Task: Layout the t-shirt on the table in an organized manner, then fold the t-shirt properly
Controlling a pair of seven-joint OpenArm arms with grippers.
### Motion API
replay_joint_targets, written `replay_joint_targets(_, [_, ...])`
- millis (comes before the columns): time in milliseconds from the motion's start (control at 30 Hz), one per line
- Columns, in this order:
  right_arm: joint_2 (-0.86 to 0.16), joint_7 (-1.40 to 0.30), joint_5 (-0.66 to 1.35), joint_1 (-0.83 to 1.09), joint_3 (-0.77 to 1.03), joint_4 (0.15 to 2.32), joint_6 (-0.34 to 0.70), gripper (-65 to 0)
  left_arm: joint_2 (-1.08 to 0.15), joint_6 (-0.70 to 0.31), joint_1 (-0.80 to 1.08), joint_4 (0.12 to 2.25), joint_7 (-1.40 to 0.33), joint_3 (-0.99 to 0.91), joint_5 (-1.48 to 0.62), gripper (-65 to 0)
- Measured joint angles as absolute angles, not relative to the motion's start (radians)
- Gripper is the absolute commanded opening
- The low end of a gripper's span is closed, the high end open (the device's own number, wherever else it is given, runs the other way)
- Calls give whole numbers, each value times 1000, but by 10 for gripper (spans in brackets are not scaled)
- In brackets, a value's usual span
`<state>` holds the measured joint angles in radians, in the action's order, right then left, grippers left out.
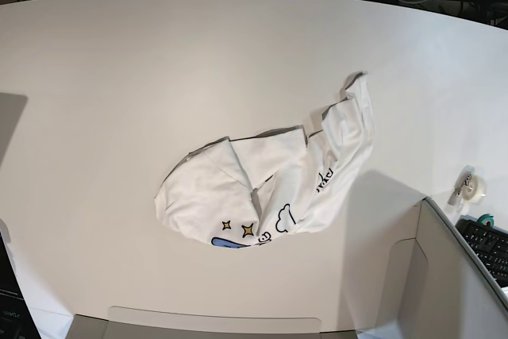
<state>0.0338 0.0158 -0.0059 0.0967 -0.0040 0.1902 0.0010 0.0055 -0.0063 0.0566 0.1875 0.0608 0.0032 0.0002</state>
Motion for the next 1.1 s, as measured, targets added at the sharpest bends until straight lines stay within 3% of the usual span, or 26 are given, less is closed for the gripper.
replay_joint_targets(200, [28,9,-14,324,-5,403,2,-648,6,-5,250,439,58,-1,-4,-650])
replay_joint_targets(500, [-59,18,-13,607,-2,784,-2,-648,7,-9,564,873,38,0,-8,-650])
replay_joint_targets(767, [-147,-13,-10,923,-6,1274,-1,-648,5,-6,888,1462,-113,4,-7,-650])
replay_joint_targets(1100, [-235,-22,-7,1198,81,1891,3,-648,-103,-7,1069,2008,-249,15,-7,-650])
